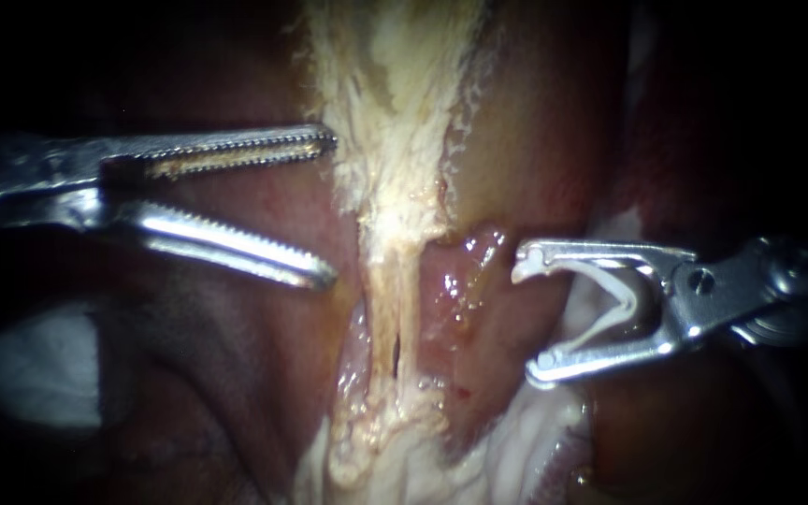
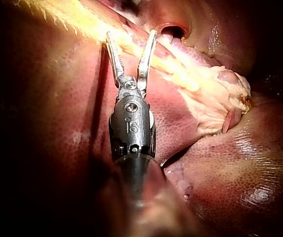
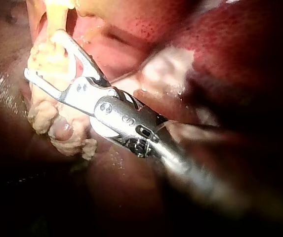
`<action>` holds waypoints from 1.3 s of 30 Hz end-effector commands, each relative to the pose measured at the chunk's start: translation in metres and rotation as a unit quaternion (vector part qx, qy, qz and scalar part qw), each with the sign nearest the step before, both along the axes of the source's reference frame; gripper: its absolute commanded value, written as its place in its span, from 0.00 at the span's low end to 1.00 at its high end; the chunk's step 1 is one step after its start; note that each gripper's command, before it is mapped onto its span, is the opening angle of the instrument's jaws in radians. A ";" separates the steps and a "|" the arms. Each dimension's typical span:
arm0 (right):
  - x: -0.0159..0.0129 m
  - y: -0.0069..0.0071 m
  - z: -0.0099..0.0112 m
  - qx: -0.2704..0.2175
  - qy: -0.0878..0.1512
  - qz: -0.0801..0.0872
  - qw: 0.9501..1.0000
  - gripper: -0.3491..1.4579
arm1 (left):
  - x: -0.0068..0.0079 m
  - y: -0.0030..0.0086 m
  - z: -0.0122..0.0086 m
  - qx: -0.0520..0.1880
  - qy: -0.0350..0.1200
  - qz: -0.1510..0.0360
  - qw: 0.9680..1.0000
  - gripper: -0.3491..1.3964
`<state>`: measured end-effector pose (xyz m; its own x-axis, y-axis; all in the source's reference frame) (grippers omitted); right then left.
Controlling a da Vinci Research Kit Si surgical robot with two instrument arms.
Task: Grabbing gallbladder
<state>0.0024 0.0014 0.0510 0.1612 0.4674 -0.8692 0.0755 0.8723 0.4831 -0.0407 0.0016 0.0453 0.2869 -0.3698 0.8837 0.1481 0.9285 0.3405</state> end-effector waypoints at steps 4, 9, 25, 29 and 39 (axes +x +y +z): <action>0.0000 0.0000 0.0000 0.000 0.000 0.000 1.000 0.50 | 0.0000 0.0000 0.0000 0.000 0.000 0.000 1.000 0.49; 0.0000 0.0000 0.0000 0.000 0.000 0.000 1.000 0.50 | 0.0000 -0.0003 -0.0004 -0.001 0.002 -0.003 1.000 0.48; 0.0001 0.0000 0.0001 0.000 0.000 0.000 1.000 0.50 | -0.0015 -0.0049 -0.0013 0.096 0.083 -0.105 0.986 0.45; 0.0001 0.0000 0.0001 0.000 0.000 0.000 1.000 0.50 | -0.0025 -0.0052 -0.0005 0.100 0.095 -0.126 0.982 0.44; 0.0001 0.0000 0.0001 0.000 0.000 0.001 1.000 0.50 | -0.0049 -0.0051 0.0004 0.125 0.116 -0.157 0.973 0.39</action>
